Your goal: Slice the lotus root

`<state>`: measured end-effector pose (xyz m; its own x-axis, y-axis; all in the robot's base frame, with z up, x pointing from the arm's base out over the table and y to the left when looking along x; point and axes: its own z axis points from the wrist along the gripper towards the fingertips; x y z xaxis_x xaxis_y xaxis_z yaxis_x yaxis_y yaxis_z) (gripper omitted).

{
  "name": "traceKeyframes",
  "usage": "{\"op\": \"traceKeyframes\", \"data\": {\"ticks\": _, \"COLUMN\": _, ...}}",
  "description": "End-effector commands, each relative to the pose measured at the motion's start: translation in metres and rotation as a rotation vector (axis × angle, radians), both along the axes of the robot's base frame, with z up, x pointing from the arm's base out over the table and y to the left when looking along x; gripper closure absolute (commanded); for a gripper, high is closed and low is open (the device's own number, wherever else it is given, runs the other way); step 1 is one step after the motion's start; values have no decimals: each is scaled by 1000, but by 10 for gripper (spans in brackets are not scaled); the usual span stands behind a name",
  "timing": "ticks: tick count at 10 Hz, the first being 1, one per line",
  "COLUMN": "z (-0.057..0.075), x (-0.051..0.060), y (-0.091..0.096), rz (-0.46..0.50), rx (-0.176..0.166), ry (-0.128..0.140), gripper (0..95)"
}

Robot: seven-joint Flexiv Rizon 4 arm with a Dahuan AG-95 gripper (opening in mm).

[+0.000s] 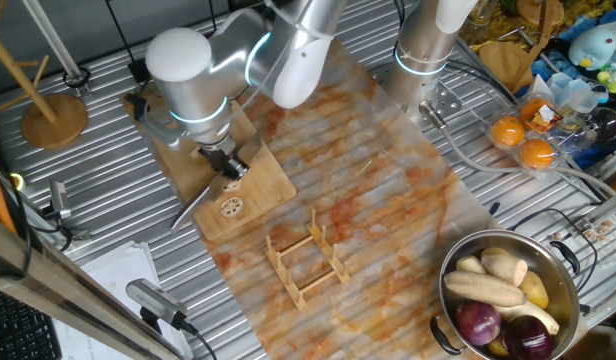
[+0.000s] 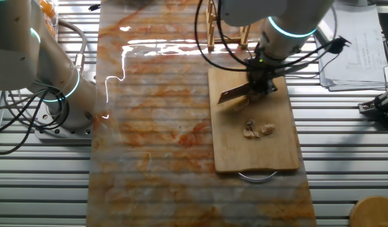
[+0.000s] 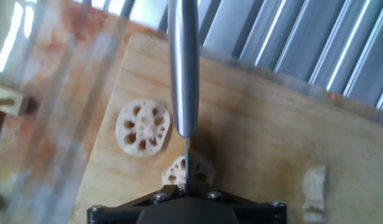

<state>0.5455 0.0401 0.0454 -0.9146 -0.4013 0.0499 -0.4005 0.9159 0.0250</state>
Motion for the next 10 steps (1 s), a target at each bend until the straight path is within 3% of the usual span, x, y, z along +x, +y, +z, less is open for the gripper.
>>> {"op": "traceKeyframes", "data": {"ticks": 1, "z": -3, "x": 11, "y": 6, "rz": 14, "rx": -3, "ry": -12, "gripper": 950}}
{"op": "traceKeyframes", "data": {"ticks": 3, "z": 4, "x": 14, "y": 9, "rz": 18, "rx": 6, "ry": -21, "gripper": 950}}
{"op": "traceKeyframes", "data": {"ticks": 4, "z": 3, "x": 9, "y": 8, "rz": 28, "rx": 0, "ry": -27, "gripper": 950}}
{"op": "traceKeyframes", "data": {"ticks": 5, "z": -2, "x": 2, "y": 6, "rz": 32, "rx": -2, "ry": -29, "gripper": 950}}
{"op": "traceKeyframes", "data": {"ticks": 7, "z": -13, "x": -23, "y": 0, "rz": 45, "rx": -23, "ry": -18, "gripper": 950}}
{"op": "traceKeyframes", "data": {"ticks": 8, "z": -12, "x": -31, "y": 0, "rz": 48, "rx": -29, "ry": -10, "gripper": 950}}
{"op": "traceKeyframes", "data": {"ticks": 9, "z": -5, "x": -39, "y": -2, "rz": 77, "rx": -72, "ry": 8, "gripper": 950}}
{"op": "traceKeyframes", "data": {"ticks": 10, "z": -1, "x": -47, "y": -7, "rz": 77, "rx": -58, "ry": 14, "gripper": 950}}
